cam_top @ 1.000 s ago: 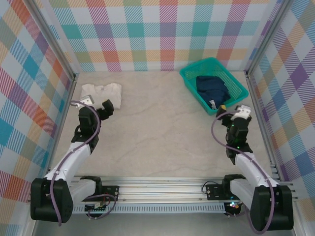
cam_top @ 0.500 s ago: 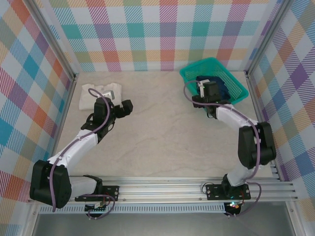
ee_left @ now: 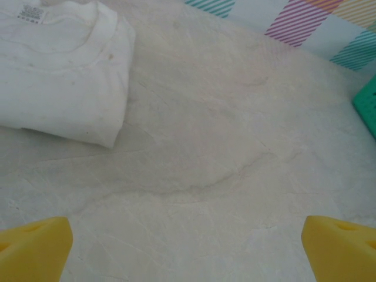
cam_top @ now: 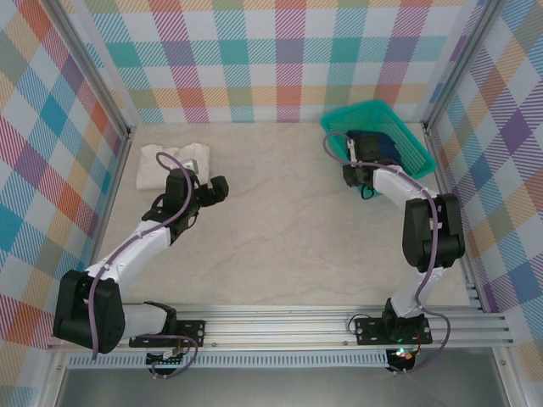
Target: Fold the inside-out t-shirt
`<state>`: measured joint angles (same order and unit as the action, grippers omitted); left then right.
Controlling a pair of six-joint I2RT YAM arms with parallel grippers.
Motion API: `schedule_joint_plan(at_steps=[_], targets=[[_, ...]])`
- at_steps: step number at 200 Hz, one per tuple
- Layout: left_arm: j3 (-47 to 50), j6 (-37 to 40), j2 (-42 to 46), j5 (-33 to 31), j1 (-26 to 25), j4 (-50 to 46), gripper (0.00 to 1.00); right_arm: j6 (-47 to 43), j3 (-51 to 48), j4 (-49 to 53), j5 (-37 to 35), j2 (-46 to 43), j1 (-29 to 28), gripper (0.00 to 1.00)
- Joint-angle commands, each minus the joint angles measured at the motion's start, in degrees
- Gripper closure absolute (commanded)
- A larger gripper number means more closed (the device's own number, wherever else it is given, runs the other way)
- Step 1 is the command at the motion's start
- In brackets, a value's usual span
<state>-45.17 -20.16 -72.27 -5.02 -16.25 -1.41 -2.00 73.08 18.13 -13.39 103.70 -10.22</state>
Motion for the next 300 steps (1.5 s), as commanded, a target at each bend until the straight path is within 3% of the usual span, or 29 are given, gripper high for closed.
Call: schedule_joint_plan(at_steps=[1, 23, 41, 86, 111, 122, 140, 206, 240, 248, 278, 293, 300], targets=[[-1.3, 0.2, -0.9, -0.8, -0.6, -0.7, 0.00, 5.0, 1.7, 3.2, -0.1, 0.8, 3.1, 0.72], [-1.3, 0.2, -1.7, -0.7, -0.6, -0.8, 0.00, 5.6, 2.4, 3.2, 0.5, 1.2, 3.6, 0.73], [-1.4, 0.1, -2.1, -0.5, -0.6, -0.9, 0.00, 4.5, 4.4, 4.4, 0.1, 2.0, 3.6, 0.66], [-1.5, 0.5, -1.7, 0.4, -0.8, -2.0, 0.00, 3.7, 2.6, 4.6, 1.7, -9.5, 4.0, 0.29], [-1.7, 0.3, -2.2, 2.6, -1.1, -0.7, 0.00, 5.0, 2.2, 5.1, 2.9, -11.5, 8.9, 0.17], [-2.3, 0.5, -2.7, 3.8, -1.6, -0.3, 0.00, 5.4, 4.2, 6.9, 3.1, -9.8, 11.5, 0.14], [-3.5, 0.8, -3.5, 5.0, -2.6, -0.5, 0.00, 5.7, 7.8, 9.0, 3.6, -5.4, 15.0, 0.00], [-4.7, 0.9, -3.5, 3.4, -5.4, -1.8, 0.00, 11.0, 29.9, 24.6, 4.3, 18.6, 20.0, 0.01], [-5.0, 1.1, -3.1, 1.8, -5.6, -3.2, 0.00, 12.5, 39.4, 28.2, 7.4, 28.8, 20.1, 0.11], [-5.0, 1.1, -2.8, 1.5, -5.7, -3.5, 0.00, 12.5, 41.3, 28.7, 8.8, 30.6, 20.1, 0.22], [-5.3, 1.5, -1.7, 0.4, -5.7, -4.9, 0.00, 11.5, 42.7, 25.7, 12.5, 28.4, 20.1, 0.80], [-5.4, 1.7, -1.0, -0.5, -5.7, -5.5, 0.00, 12.0, 40.1, 22.6, 14.9, 21.8, 19.8, 0.97], [-5.3, 1.7, -0.7, -0.9, -5.7, -5.7, 0.00, 12.5, 37.7, 20.2, 15.1, 17.3, 19.5, 1.00]])
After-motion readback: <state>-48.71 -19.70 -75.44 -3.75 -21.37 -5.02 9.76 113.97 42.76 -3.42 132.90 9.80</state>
